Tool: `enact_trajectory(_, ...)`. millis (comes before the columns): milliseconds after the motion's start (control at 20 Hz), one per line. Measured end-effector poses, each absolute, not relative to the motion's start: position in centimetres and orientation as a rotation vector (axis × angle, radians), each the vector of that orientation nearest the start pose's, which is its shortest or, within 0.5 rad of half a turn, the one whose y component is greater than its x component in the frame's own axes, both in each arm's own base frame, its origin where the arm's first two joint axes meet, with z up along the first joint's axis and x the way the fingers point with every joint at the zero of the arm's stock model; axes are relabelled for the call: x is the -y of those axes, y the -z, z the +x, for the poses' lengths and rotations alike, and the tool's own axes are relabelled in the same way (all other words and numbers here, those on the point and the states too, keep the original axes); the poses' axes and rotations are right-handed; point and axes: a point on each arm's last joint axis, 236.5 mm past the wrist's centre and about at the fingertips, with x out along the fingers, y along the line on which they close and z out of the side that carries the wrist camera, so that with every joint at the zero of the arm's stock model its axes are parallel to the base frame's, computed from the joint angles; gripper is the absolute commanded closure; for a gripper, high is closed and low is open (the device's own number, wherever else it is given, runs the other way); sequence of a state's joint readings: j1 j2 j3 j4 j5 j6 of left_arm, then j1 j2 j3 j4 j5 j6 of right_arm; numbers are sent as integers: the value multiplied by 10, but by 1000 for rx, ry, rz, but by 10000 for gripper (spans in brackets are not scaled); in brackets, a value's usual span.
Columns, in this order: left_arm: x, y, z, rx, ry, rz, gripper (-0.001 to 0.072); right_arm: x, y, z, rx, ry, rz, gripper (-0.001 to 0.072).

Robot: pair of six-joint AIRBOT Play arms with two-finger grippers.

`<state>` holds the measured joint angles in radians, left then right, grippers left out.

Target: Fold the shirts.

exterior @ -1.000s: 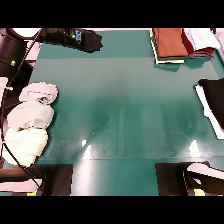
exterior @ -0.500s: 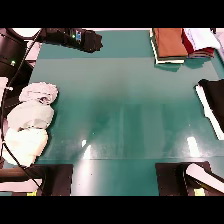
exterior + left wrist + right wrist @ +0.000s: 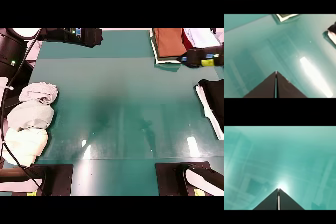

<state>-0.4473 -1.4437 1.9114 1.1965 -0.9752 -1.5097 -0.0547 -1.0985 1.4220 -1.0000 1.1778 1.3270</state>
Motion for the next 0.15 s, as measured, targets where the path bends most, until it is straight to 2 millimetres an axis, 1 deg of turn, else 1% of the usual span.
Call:
enact_trajectory(50,293,-290,447,-534,700,-114,687,-106,-217,400,-763,-467,215,688)
enact_trajectory(150,293,-292,448,-526,698,-117,687,-120,-217,397,-763,-498,203,687)
